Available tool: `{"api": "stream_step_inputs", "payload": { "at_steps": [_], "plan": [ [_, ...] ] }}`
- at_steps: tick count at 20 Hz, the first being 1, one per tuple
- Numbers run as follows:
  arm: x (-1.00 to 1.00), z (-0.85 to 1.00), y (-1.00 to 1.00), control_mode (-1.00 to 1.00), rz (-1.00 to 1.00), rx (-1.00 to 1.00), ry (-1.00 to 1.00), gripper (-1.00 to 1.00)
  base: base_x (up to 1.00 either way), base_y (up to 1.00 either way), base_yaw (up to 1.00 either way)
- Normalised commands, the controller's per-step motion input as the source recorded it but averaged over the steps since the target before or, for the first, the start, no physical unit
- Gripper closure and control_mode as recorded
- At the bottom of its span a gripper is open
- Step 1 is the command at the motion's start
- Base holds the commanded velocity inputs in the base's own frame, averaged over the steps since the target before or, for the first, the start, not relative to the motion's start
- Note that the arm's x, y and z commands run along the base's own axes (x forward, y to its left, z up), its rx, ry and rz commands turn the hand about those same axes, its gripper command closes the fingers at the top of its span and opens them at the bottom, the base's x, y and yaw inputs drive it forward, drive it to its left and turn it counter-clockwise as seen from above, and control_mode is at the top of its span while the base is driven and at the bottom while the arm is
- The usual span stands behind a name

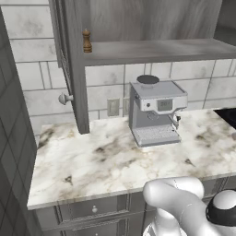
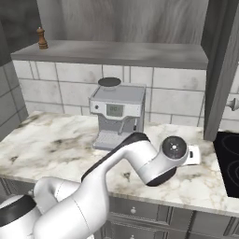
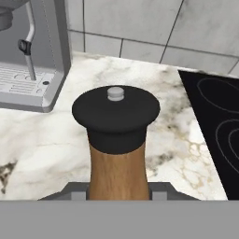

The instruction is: Take 2 condiments from the cabinet and move them on the counter near the stove.Make sure the condiments are lined up with each other, next to each other.

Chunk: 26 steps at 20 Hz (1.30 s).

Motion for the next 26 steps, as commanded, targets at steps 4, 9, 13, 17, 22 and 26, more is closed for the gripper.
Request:
{"api": "stream_step_inputs", "payload": {
  "at_steps": [4, 9, 13, 17, 22, 26],
  "plan": [
    [0.06, -0.2, -0.12, -1.0, 0.01, 0.04, 0.0, 1.0, 0.0, 0.0, 0.0],
    [0.07, -0.21, -0.27, -1.0, 0.05, 0.09, 0.0, 1.0, 0.0, 0.0, 0.0],
    [0.06, -0.2, -0.28, -1.0, 0.06, 0.11, 0.0, 1.0, 0.0, 0.0, 0.0],
    [0.08, -0.16, -0.22, -1.0, 0.04, 0.12, 0.0, 1.0, 0.0, 0.0, 0.0],
    [0.12, -0.28, -0.06, -1.0, 0.07, 0.03, 0.0, 1.0, 0.0, 0.0, 0.0],
    [0.03, -0.22, 0.0, -1.0, 0.1, 0.0, -0.03, 1.0, 0.0, 0.0, 0.0]
  ]
}}
